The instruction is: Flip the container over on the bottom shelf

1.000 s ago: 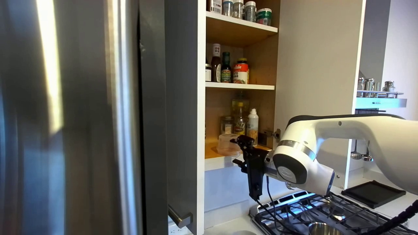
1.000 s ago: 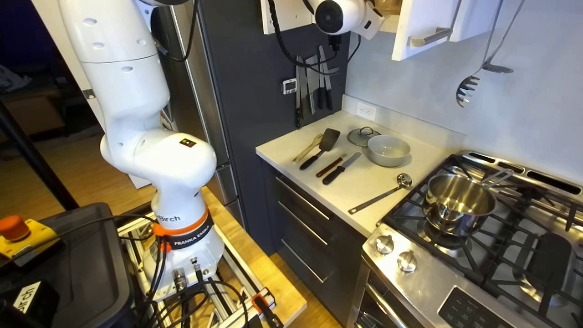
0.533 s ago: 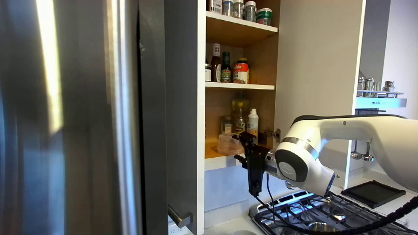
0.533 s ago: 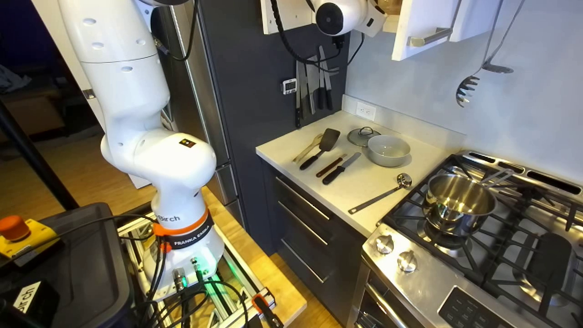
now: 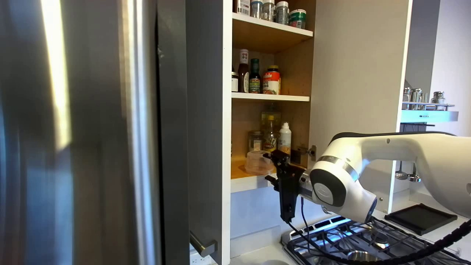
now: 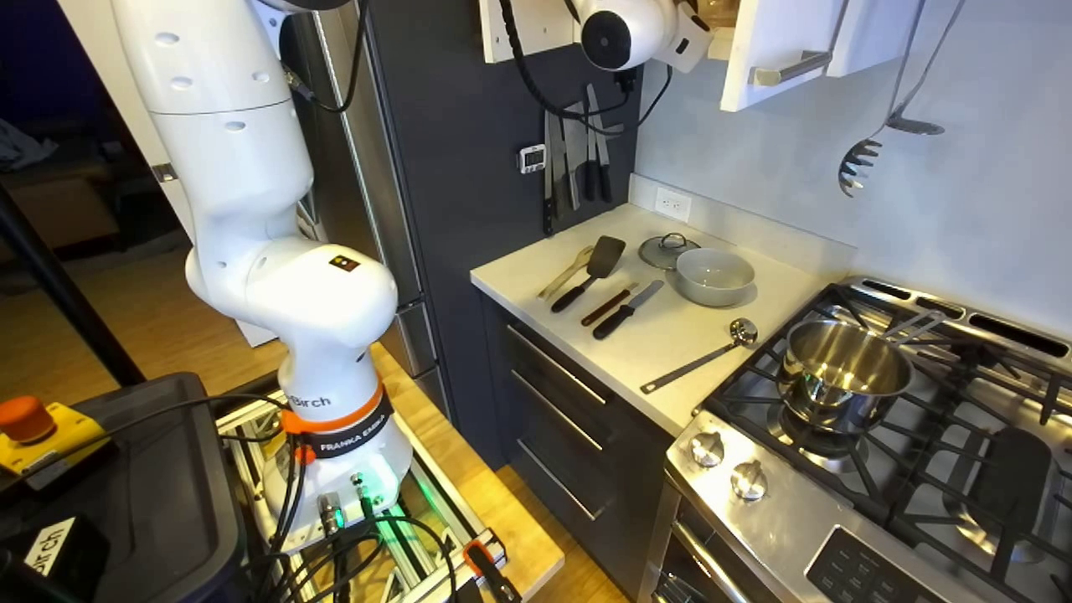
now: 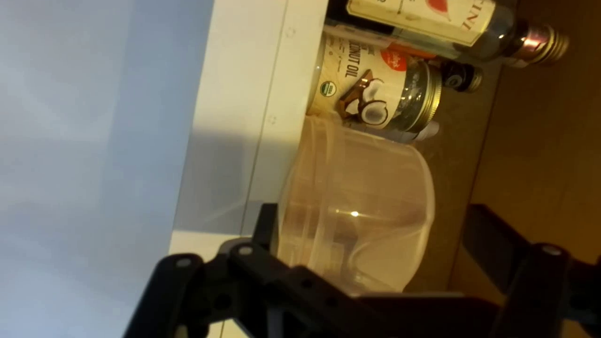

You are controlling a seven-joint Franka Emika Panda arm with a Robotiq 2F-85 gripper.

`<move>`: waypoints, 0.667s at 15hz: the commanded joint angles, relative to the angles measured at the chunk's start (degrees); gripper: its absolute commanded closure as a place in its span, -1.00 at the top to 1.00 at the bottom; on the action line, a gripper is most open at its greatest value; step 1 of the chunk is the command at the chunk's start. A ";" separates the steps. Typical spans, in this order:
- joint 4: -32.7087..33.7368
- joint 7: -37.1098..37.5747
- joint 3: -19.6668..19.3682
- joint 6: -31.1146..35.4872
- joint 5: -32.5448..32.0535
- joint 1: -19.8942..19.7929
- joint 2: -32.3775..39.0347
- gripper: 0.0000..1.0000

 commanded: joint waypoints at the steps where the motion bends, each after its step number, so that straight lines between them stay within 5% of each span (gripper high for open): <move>1: 0.63 0.96 -0.73 -1.39 0.38 -0.70 0.83 1.00; 10: 0.66 2.59 -0.75 -3.31 0.38 -1.14 1.59 1.00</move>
